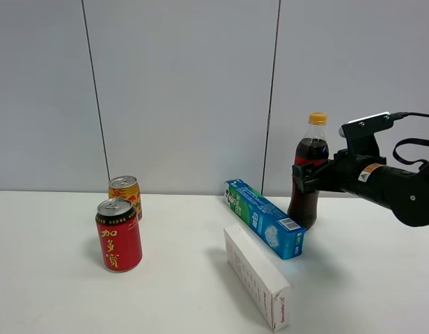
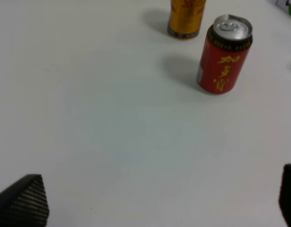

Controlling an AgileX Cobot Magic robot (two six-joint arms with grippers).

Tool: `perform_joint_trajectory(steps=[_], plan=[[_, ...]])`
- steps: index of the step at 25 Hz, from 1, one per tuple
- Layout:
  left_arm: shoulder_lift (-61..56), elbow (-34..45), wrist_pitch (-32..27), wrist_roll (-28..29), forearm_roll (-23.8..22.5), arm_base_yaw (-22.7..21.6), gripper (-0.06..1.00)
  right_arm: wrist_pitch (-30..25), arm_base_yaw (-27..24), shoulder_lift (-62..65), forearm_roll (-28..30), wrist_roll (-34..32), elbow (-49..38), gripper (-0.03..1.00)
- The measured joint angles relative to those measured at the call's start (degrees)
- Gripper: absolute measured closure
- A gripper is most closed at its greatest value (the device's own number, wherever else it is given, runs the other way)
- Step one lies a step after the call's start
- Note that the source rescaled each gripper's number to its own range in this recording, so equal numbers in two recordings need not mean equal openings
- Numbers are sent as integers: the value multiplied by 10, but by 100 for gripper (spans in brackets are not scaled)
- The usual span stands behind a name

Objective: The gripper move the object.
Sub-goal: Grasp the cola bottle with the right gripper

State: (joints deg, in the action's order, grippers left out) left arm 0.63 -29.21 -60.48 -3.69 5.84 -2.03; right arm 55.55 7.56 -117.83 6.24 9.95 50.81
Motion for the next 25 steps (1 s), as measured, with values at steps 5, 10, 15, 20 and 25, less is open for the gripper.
perform_joint_trajectory(steps=[5,10,15,20,25], plan=[[0,0,0,0,0,0,-6,-4,0,-40,20,-24,29,8],[0,0,0,0,0,0,-6,-9,0,-71,51,-59,84,8],[0,0,0,0,0,0,-6,-16,0,-76,58,-66,99,23],[0,0,0,0,0,0,-6,-25,0,-76,66,-72,100,93],[0,0,0,0,0,0,-6,-32,1,-76,69,-75,103,94]])
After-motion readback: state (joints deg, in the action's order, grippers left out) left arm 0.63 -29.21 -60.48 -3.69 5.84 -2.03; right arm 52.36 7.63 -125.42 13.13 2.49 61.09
